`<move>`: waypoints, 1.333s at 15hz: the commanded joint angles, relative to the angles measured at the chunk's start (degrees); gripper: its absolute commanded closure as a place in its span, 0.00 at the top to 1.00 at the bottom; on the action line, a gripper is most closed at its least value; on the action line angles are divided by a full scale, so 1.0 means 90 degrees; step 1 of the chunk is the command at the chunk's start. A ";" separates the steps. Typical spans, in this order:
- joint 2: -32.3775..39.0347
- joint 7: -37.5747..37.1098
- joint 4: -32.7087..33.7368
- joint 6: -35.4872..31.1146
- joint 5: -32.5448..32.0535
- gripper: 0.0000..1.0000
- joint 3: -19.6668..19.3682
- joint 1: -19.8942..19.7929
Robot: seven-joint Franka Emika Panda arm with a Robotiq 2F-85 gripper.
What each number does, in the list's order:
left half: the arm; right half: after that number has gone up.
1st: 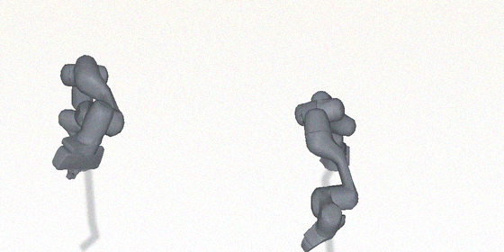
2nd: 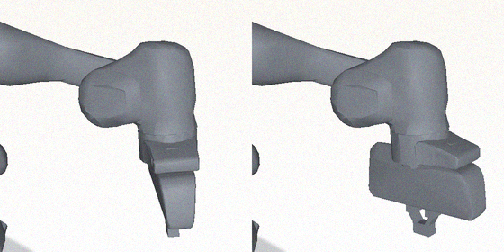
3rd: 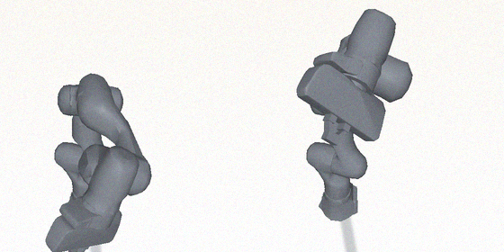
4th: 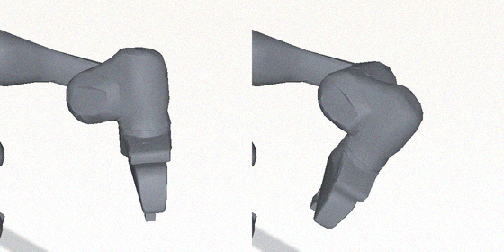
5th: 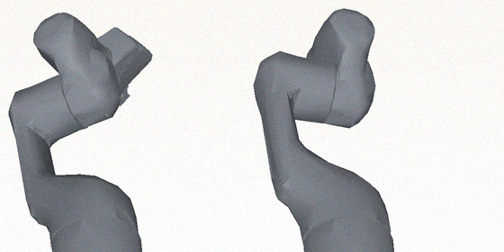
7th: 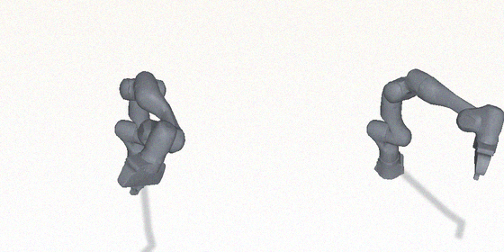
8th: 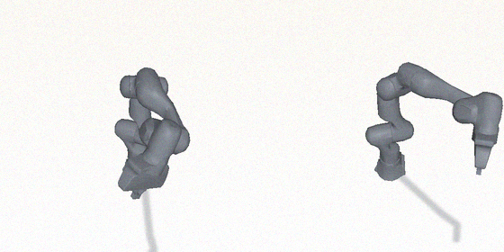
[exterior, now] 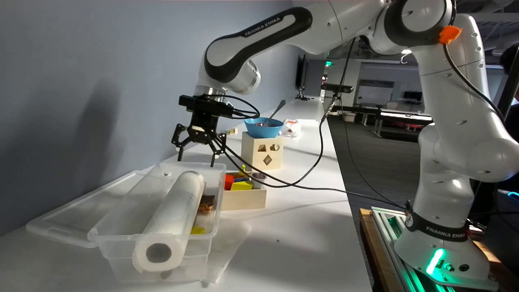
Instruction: Take the paper towel roll out of the plastic container box
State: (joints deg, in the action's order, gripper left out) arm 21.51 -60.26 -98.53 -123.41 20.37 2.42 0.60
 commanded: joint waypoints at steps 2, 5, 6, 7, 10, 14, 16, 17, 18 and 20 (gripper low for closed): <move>0.0599 0.0050 0.0684 0.0219 0.0195 1.00 -0.0034 0.0058; 0.0800 -0.0033 0.0812 0.0294 0.0115 1.00 -0.0069 0.0091; 0.0854 -0.0042 0.0837 0.0305 0.0106 1.00 -0.0072 0.0098; 0.0893 -0.0057 0.0826 0.0273 0.0085 1.00 -0.0073 0.0123; 0.1020 -0.0099 0.0842 0.0236 -0.0045 1.00 -0.0075 0.0258; 0.1171 -0.0251 0.0851 0.0251 -0.0286 0.74 -0.0160 0.0486; 0.1177 -0.0303 0.0855 0.0222 -0.0354 0.70 -0.0202 0.0551; 0.1153 -0.0337 0.0849 0.0197 -0.0393 0.63 -0.0229 0.0581; 0.1064 -0.0389 0.0823 0.0162 -0.0468 0.54 -0.0272 0.0625; 0.0897 -0.0481 0.0777 0.0147 -0.0665 0.43 -0.0333 0.0717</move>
State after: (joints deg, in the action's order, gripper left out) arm 30.98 -61.96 -92.24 -122.72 17.37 0.90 5.33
